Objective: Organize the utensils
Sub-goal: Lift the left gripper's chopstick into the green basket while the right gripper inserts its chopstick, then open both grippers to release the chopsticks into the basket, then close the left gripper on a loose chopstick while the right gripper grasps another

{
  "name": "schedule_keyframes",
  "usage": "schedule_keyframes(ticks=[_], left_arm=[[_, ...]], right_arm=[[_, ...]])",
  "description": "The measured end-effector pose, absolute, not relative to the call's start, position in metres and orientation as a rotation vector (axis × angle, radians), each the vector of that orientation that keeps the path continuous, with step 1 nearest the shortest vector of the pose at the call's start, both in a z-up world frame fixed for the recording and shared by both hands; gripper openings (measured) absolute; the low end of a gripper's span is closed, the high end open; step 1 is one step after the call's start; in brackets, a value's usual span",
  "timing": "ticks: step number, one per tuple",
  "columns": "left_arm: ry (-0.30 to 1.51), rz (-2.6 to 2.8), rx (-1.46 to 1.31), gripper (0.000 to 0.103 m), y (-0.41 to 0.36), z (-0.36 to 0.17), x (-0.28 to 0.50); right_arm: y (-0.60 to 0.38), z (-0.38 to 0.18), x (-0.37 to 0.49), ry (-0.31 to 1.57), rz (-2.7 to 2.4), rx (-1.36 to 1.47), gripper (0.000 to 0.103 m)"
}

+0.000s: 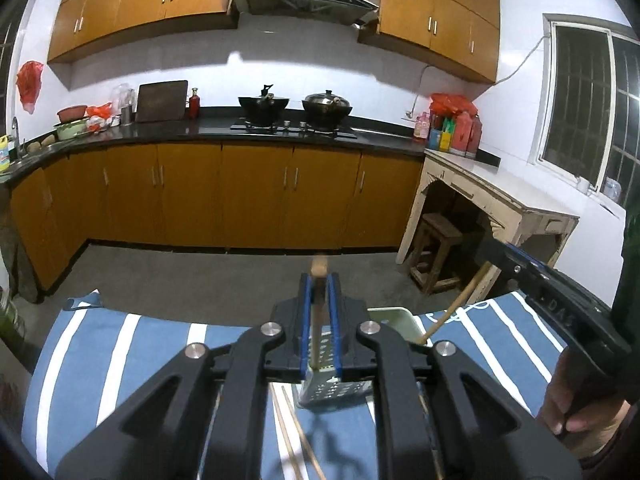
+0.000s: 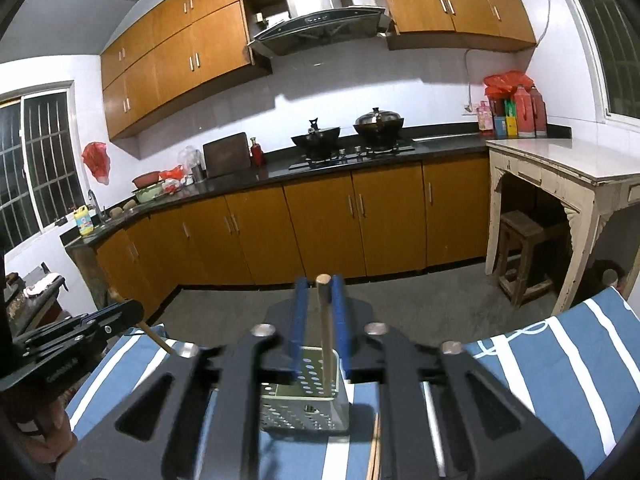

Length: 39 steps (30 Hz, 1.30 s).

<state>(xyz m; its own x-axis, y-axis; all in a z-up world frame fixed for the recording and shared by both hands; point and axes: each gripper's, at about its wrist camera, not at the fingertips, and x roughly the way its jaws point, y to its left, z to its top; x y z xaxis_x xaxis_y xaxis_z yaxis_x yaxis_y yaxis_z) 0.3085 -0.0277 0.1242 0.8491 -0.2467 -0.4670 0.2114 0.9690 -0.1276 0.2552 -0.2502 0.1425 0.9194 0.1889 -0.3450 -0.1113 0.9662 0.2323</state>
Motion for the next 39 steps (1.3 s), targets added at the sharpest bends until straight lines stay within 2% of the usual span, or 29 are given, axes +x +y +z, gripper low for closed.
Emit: schedule_keyframes(ticks=[1,6,12,18,23,30,39], left_arm=[[0.496,-0.236,-0.075,0.018,-0.025,0.126,0.306],[0.460,-0.216,-0.102,0.031,-0.012,0.139,0.292],[0.410,-0.172,-0.114,0.039,0.013,0.152,0.255],[0.417,-0.113,-0.096,0.045,0.040,0.131,0.212],[0.489,-0.049,-0.035,0.049,0.054,0.076,0.195],[0.684,-0.021,-0.054,0.049,0.068,-0.012,0.201],[0.797,-0.016,-0.068,0.049,0.074,-0.059,0.207]], right_arm=[[-0.251,0.145,0.252,0.365,0.149,0.213,0.036],[-0.255,0.158,0.237,0.328,0.140,0.203,0.037],[-0.275,0.158,0.203,0.326,0.095,0.192,0.044],[-0.297,0.106,0.176,0.442,0.025,0.170,0.044],[-0.303,0.039,0.180,0.608,-0.005,0.181,0.044],[-0.296,-0.042,0.194,0.816,-0.009,0.181,0.028],[-0.293,-0.069,0.196,0.862,-0.007,0.160,0.024]])
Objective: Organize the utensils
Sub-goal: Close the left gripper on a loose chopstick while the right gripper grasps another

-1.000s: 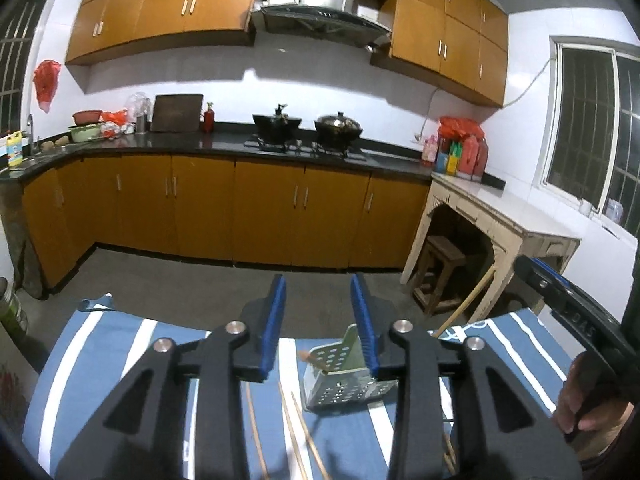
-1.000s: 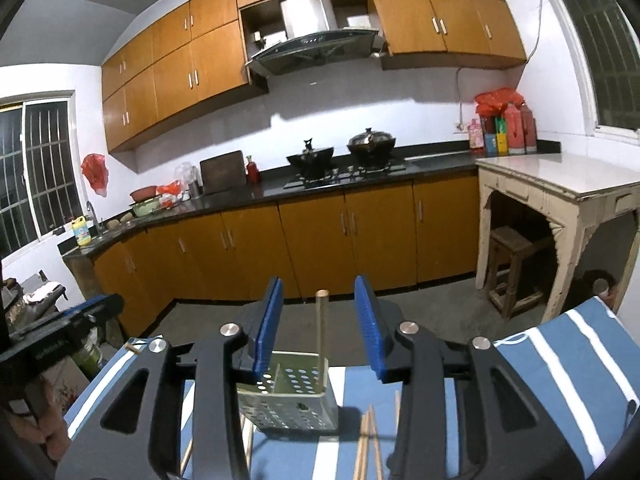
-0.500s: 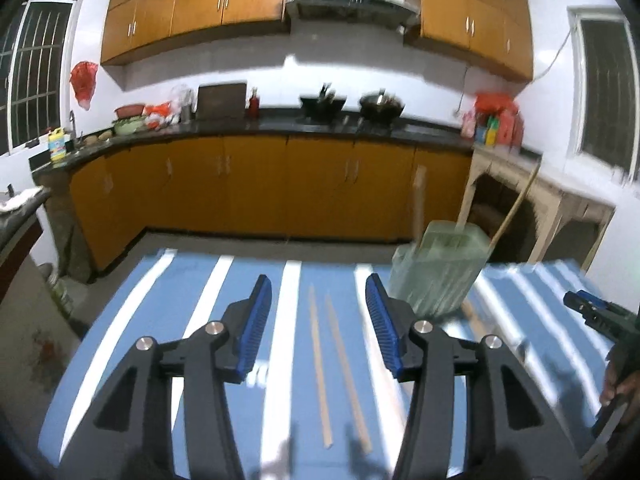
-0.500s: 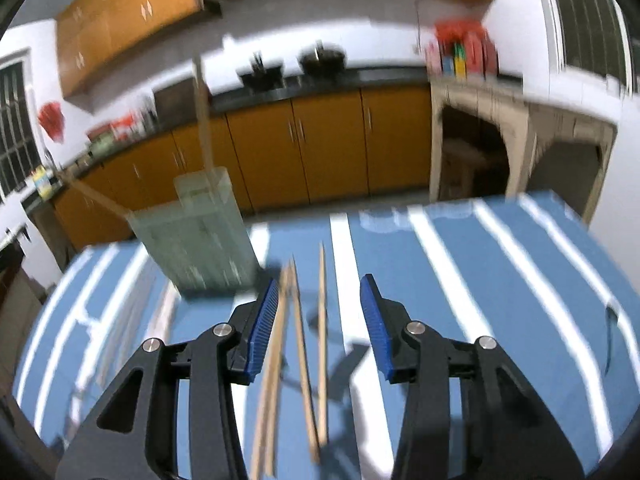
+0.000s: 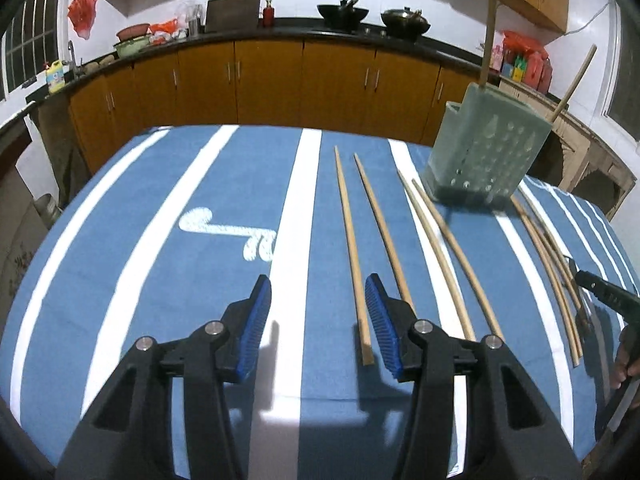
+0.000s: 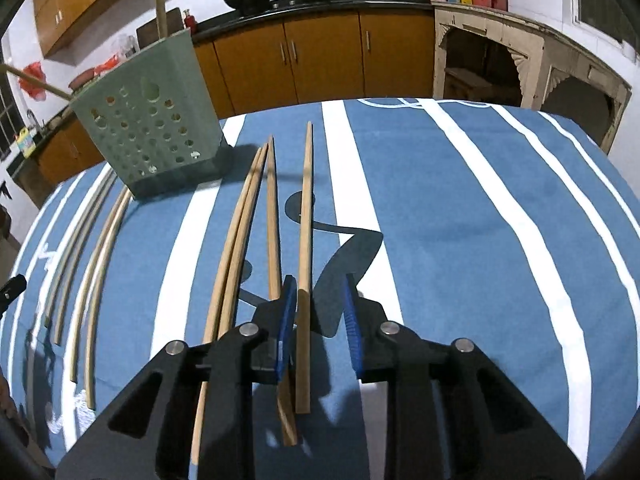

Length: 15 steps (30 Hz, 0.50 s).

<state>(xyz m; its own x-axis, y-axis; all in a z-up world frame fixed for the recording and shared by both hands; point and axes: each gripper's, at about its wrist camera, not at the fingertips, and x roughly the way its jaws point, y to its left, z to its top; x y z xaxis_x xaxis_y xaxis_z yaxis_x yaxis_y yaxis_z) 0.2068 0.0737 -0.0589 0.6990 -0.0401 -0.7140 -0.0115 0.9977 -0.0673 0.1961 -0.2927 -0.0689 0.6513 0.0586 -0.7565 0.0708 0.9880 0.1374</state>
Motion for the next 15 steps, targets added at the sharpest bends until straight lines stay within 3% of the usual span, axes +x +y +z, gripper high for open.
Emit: schedule_keyframes(ticks=[8,11,15], left_arm=[[0.827,-0.050,-0.078,0.045,0.069,-0.066,0.211],[0.842,-0.061,-0.084,0.039,0.067,-0.068,0.216],[0.864,-0.083,-0.092,0.033,0.063,-0.072,0.221]], right_arm=[[-0.283,-0.073,0.195,0.869,0.004,0.093,0.021],[-0.282,-0.073,0.193,0.865,-0.007,0.070,0.009],[-0.296,-0.072,0.196,0.869,-0.076,0.098,0.008]])
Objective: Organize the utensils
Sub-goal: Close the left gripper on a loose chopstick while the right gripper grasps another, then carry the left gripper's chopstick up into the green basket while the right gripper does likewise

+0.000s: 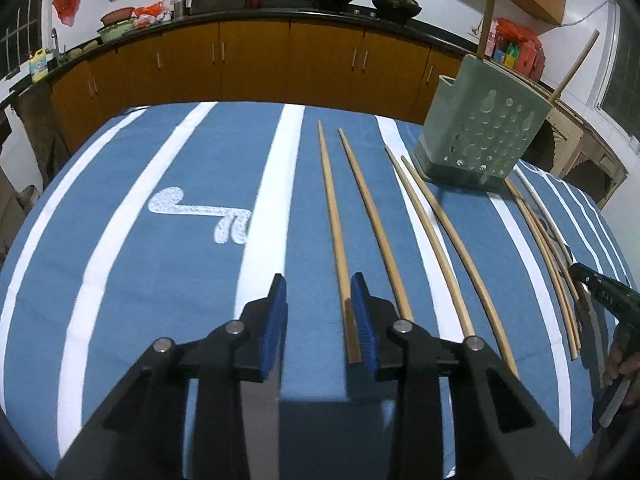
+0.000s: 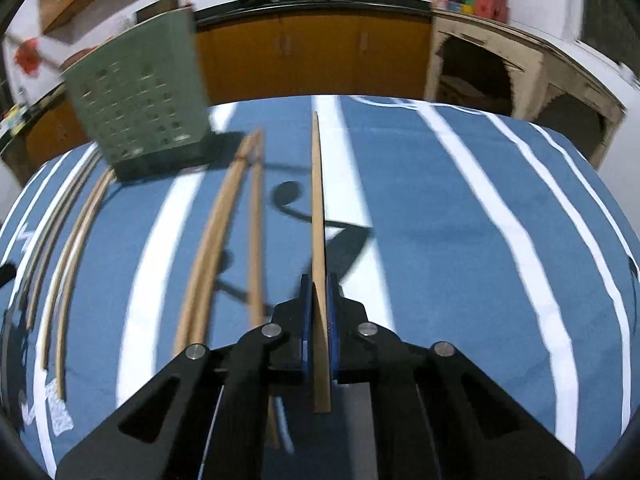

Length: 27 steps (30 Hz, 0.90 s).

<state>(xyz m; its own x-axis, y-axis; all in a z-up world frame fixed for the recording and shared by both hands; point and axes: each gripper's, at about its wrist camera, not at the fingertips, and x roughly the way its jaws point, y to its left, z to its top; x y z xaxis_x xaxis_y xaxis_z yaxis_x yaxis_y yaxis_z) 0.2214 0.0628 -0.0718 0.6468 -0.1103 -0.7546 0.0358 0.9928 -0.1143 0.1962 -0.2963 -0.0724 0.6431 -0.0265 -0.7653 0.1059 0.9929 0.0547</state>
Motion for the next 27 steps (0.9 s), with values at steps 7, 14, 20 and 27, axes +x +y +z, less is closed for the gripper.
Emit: schedule_keyframes(ticks=[7,14,20,27], left_arm=[[0.910,-0.083,-0.008,0.024,0.040,-0.086,0.229],[0.909,0.002,0.002,0.008,0.052,-0.089,0.244],[0.894,-0.029,-0.003,0.010,0.069,-0.090,0.247],[0.895,-0.042,-0.023,0.010,0.072,-0.090,0.248]], right_arm=[[-0.317,-0.074,0.196,0.866,-0.124,0.146,0.008],[-0.316,-0.074,0.197,0.859,-0.136,0.139,0.008],[-0.318,-0.074,0.197,0.858,-0.137,0.150,0.008],[-0.317,-0.074,0.195,0.860,-0.141,0.147,0.008]])
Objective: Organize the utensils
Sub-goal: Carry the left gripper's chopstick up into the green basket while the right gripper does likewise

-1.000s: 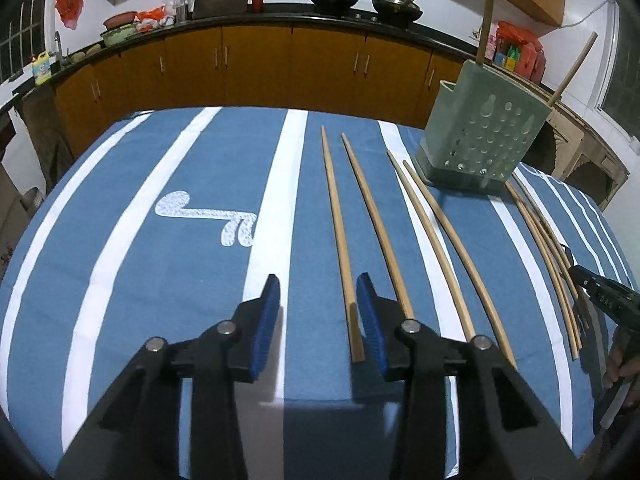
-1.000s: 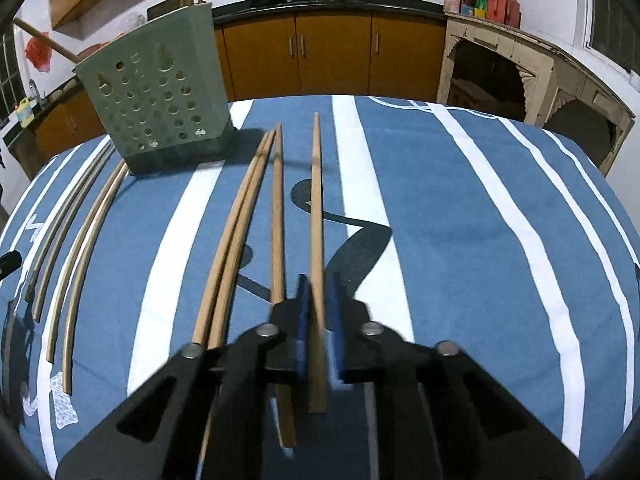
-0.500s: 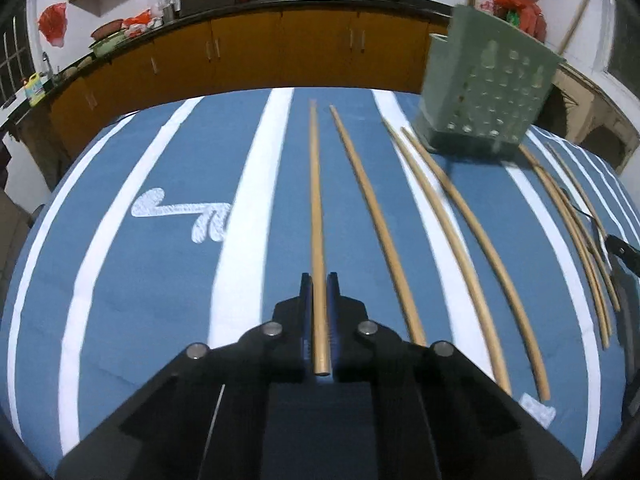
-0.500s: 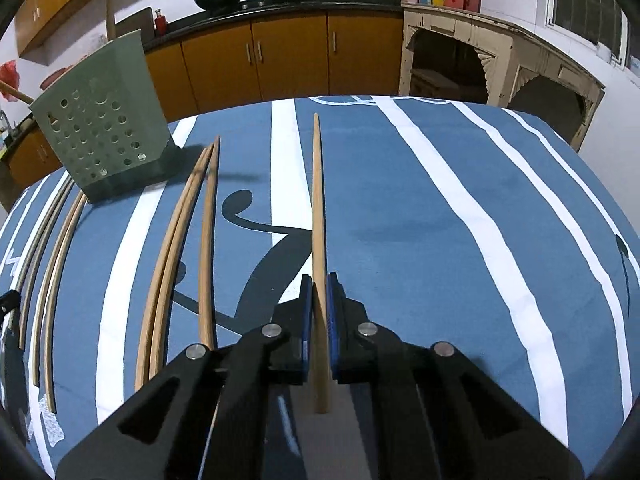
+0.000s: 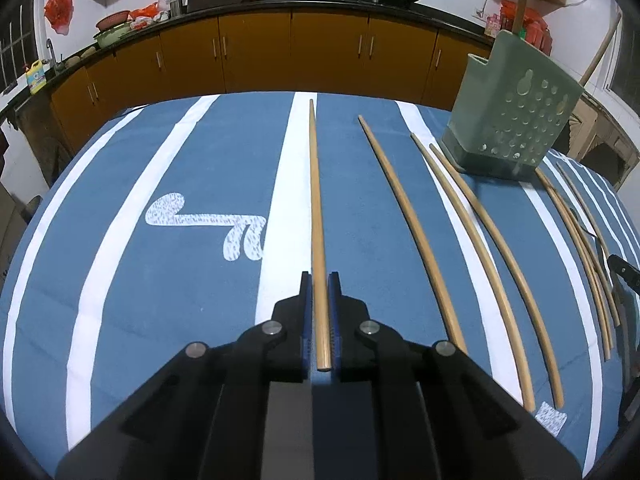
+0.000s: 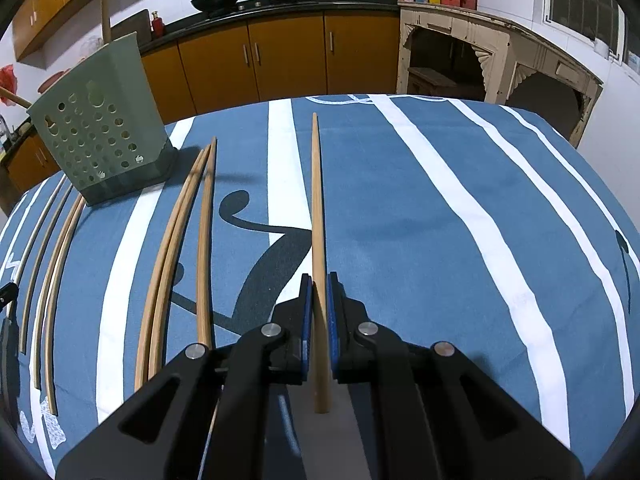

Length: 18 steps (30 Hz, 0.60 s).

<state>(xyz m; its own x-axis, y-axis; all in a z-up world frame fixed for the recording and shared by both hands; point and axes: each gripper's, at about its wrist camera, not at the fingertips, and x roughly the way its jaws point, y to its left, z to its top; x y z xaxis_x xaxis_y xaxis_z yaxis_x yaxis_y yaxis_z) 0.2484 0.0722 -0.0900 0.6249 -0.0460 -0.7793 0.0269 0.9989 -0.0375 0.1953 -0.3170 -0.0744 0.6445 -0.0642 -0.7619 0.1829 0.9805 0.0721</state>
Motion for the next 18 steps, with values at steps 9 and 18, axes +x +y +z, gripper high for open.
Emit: schedule_keyframes(ticks=[9,18], left_arm=[[0.896,-0.039,-0.006,0.012,0.070,-0.090,0.237],[0.897,-0.033,0.003,0.011,0.070,-0.091,0.229]], right_arm=[[-0.315,-0.074,0.188,0.861,-0.138,0.142,0.008],[-0.315,-0.075,0.181,0.859,-0.131,0.150,0.008]])
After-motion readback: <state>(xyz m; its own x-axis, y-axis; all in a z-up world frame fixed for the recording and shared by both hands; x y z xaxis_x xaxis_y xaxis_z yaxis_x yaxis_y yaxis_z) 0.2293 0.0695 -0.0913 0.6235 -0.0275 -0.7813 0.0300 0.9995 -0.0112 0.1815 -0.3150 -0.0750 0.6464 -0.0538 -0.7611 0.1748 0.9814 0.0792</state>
